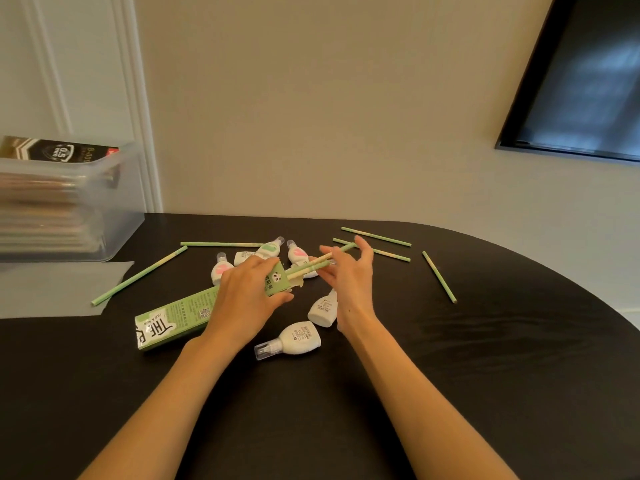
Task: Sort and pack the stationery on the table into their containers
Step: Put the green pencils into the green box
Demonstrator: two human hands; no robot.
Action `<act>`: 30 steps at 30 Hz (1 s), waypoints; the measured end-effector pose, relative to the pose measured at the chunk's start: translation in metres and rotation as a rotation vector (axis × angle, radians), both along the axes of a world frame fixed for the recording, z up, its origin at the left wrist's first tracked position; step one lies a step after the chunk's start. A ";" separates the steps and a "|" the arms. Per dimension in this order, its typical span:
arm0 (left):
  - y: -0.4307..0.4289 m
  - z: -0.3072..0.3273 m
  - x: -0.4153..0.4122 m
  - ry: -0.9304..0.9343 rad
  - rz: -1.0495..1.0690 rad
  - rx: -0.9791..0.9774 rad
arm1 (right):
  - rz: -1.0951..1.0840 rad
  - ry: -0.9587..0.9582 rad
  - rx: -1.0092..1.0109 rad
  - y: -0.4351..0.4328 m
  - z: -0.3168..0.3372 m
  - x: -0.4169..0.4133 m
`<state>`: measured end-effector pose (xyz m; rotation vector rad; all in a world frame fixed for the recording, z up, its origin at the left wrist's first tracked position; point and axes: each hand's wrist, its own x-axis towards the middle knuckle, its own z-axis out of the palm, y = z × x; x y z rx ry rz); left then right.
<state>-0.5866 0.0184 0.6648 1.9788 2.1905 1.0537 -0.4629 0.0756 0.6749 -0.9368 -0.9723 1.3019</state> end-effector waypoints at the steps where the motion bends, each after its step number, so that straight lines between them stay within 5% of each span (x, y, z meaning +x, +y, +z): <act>1: 0.000 0.000 0.001 0.003 0.005 -0.006 | -0.006 -0.032 0.025 -0.001 -0.001 -0.001; 6: 0.002 -0.001 0.002 0.028 0.018 -0.001 | 0.120 -0.224 0.072 -0.010 -0.001 -0.007; 16: -0.002 0.002 0.007 0.064 0.008 -0.048 | -0.032 -0.036 -0.060 0.002 0.002 0.010; 24: -0.001 -0.001 0.008 0.075 0.001 -0.031 | 0.170 -0.403 0.069 -0.006 -0.009 -0.006; 30: 0.004 -0.005 0.008 0.112 0.046 0.006 | 0.175 -0.372 0.027 -0.005 -0.008 -0.005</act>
